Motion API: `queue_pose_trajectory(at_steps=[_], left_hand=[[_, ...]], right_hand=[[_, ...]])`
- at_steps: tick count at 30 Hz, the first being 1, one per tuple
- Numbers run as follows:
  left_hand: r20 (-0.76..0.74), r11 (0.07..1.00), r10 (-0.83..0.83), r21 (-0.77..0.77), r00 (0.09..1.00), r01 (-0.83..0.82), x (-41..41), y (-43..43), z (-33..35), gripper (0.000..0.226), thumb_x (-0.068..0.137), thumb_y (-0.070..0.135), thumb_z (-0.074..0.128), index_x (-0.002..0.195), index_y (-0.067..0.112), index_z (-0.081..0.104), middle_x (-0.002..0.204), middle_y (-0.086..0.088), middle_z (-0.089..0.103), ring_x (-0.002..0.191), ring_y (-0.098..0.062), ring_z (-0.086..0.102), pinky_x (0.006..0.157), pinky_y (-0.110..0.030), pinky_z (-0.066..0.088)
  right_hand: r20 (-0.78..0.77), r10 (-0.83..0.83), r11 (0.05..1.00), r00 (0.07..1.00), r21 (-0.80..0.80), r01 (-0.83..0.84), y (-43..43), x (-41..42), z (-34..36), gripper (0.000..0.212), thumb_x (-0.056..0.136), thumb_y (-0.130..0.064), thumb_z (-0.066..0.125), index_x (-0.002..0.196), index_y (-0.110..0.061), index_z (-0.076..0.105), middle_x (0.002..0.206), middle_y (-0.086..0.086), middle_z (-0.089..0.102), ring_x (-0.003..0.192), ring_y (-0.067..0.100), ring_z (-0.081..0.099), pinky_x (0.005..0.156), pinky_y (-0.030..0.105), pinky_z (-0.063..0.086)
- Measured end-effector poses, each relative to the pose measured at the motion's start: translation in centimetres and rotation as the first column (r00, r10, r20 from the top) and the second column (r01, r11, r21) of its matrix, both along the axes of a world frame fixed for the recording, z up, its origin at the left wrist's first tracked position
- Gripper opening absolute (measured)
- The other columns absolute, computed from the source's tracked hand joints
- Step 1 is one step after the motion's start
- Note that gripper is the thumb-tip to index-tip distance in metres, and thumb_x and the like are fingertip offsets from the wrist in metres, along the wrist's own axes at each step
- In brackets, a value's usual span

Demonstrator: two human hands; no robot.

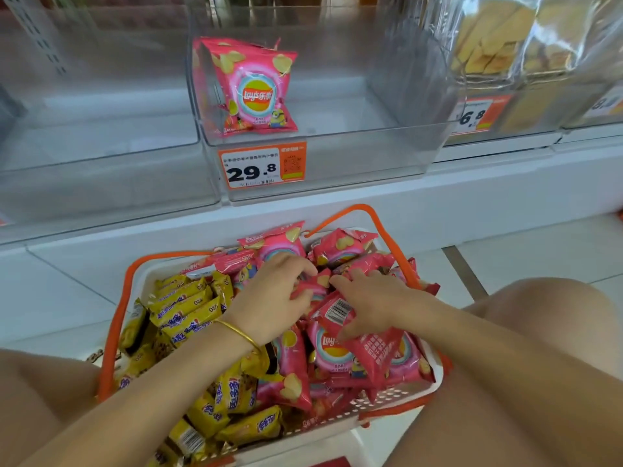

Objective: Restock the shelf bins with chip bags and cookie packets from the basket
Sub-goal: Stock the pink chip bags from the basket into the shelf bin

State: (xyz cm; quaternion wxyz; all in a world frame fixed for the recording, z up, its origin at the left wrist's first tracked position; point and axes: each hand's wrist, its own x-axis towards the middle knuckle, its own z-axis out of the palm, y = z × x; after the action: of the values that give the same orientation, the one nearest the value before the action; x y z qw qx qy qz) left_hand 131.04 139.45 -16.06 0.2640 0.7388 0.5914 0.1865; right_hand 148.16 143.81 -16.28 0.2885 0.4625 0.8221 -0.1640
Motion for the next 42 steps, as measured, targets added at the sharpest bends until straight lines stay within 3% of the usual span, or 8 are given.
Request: queue_pose_trajectory(at_steps=[4,8,15,19,23,30,37,42], left_hand=[[0.095,0.993,0.097,-0.076,0.991,-0.09,0.2,0.2,-0.1,0.039,0.092,0.031,0.055,0.128,0.019,0.046,0.118,0.004,0.043,0.105,-0.012,0.052,0.086,-0.022,0.042],[0.465,0.896,0.389,-0.391,0.796,-0.21,0.7,1.0,0.9,0.051,0.09,0.052,0.051,0.129,0.023,0.037,0.112,0.003,0.053,0.099,-0.015,0.061,0.093,-0.04,0.051],[0.637,0.712,0.649,-0.701,0.416,-0.037,-0.1,2.1,2.5,0.037,0.09,0.053,0.045,0.098,0.022,0.064,0.073,0.002,0.068,0.066,-0.014,0.064,0.074,-0.037,0.055],[0.693,0.753,0.637,-0.654,0.337,-0.079,-0.6,2.1,2.6,0.016,0.09,0.029,0.056,0.092,0.015,0.064,0.073,-0.002,0.069,0.062,-0.013,0.066,0.062,-0.029,0.056],[0.702,0.756,0.654,-0.6,0.283,-0.261,-1.2,2.3,3.0,0.025,0.084,0.012,0.067,0.105,0.008,0.054,0.096,-0.014,0.065,0.068,-0.018,0.066,0.058,-0.032,0.057],[0.67,0.803,0.59,-0.426,0.451,-0.417,-2.2,2.5,4.7,0.029,0.076,0.038,0.076,0.091,0.017,0.063,0.094,-0.011,0.07,0.09,-0.029,0.067,0.088,-0.052,0.052],[0.61,0.833,0.413,0.049,0.677,-0.552,-3.4,5.2,11.4,0.043,0.082,0.039,0.068,0.086,-0.003,0.057,0.075,-0.013,0.053,0.064,-0.015,0.048,0.06,-0.032,0.043],[0.728,0.885,0.312,0.012,0.611,-0.466,-4.8,7.5,15.9,0.039,0.091,0.043,0.056,0.089,0.004,0.055,0.078,-0.008,0.055,0.066,-0.014,0.052,0.058,-0.028,0.049]], right_hand=[[-0.308,-0.187,0.982,0.933,-0.059,0.177,1.4,0.2,0.9,0.064,0.077,-0.047,0.069,0.126,-0.019,0.039,0.112,0.001,0.053,0.099,0.023,0.057,0.08,0.039,0.052],[-0.62,-0.485,0.873,0.617,-0.303,0.382,2.6,0.5,3.2,0.058,0.082,-0.039,0.069,0.13,-0.021,0.041,0.112,-0.008,0.052,0.099,0.01,0.055,0.077,0.022,0.046],[-0.349,-0.937,0.349,-0.021,-0.937,0.007,3.6,0.1,3.6,0.06,0.06,-0.031,0.086,0.111,-0.011,0.06,0.104,0.01,0.059,0.088,0.02,0.061,0.073,0.034,0.057],[-0.249,-0.967,0.253,-0.05,-0.96,-0.123,3.6,-0.3,3.3,0.056,0.058,-0.029,0.085,0.107,-0.007,0.067,0.107,0.012,0.065,0.093,0.025,0.064,0.082,0.036,0.054],[-0.351,-0.929,0.343,-0.115,-0.936,0.084,3.5,-0.7,4.1,0.063,0.081,-0.048,0.056,0.126,-0.004,0.053,0.119,0.018,0.057,0.106,0.032,0.059,0.089,0.041,0.051],[-0.615,-0.788,0.611,0.044,-0.769,0.189,2.5,-1.2,5.6,0.062,0.07,-0.032,0.075,0.121,-0.002,0.056,0.119,0.022,0.063,0.112,0.034,0.061,0.099,0.05,0.046],[-0.735,-0.672,0.739,0.087,-0.658,0.143,3.7,-2.5,10.7,0.044,0.069,-0.033,0.074,0.107,-0.013,0.063,0.112,0.013,0.069,0.113,0.042,0.056,0.1,0.06,0.039],[-0.818,-0.575,0.802,0.018,-0.559,0.212,6.6,-3.7,14.6,0.042,0.056,-0.029,0.073,0.094,-0.015,0.067,0.106,0.015,0.07,0.113,0.047,0.055,0.099,0.065,0.037]])
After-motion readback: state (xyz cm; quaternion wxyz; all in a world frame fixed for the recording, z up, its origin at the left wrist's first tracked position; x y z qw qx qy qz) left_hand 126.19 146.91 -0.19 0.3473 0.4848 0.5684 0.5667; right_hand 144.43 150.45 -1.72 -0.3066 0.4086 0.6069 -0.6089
